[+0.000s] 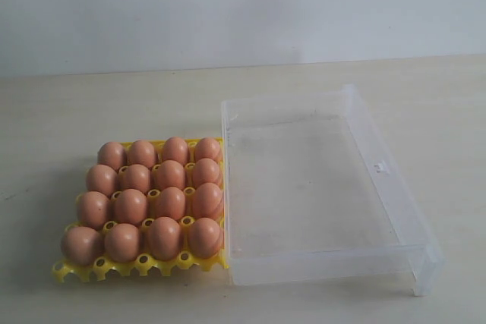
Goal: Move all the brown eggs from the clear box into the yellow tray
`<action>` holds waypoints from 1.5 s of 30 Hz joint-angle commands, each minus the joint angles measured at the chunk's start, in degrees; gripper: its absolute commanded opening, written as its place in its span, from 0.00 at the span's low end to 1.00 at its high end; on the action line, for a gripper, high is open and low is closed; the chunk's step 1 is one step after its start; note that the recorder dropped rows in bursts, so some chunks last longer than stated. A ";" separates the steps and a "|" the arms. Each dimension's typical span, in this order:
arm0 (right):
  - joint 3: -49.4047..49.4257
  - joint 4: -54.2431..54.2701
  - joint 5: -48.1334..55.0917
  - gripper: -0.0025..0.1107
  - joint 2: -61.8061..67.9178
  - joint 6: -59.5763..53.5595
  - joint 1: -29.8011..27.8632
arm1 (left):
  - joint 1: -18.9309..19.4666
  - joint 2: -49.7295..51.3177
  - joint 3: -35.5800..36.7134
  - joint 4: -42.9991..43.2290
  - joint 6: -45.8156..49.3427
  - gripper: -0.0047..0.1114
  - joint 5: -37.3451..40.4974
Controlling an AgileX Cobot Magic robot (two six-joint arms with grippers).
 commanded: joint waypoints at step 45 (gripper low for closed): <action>0.32 -1.22 0.00 0.02 -0.36 -0.01 0.02 | -0.08 -0.32 -0.30 -0.21 -0.26 0.04 -0.45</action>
